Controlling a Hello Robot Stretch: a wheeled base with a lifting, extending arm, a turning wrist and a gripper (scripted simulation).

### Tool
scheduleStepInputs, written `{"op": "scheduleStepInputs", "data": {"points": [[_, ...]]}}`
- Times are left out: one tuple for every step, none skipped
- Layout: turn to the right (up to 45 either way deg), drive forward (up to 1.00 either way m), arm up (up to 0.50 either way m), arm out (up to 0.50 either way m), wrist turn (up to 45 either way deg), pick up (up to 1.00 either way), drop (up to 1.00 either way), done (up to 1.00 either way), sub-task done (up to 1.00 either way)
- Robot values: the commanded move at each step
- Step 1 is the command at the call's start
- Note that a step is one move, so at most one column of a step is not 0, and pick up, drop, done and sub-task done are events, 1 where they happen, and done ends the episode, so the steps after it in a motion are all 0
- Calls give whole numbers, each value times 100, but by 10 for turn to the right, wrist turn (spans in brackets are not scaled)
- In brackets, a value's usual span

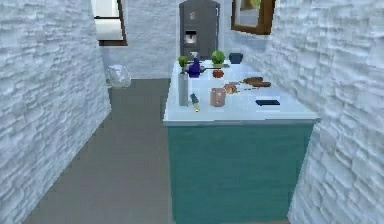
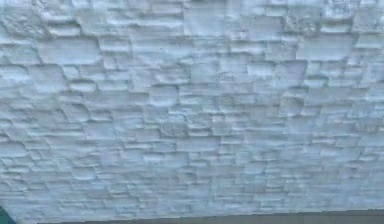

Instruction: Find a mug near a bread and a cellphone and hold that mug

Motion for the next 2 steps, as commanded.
{"op": "scheduleStepInputs", "data": {"points": [[0, 50, 0, 0, 0, 0, 0, 0, 0], [450, 0, 0, 0, 0, 0, 0, 0, 0]]}}
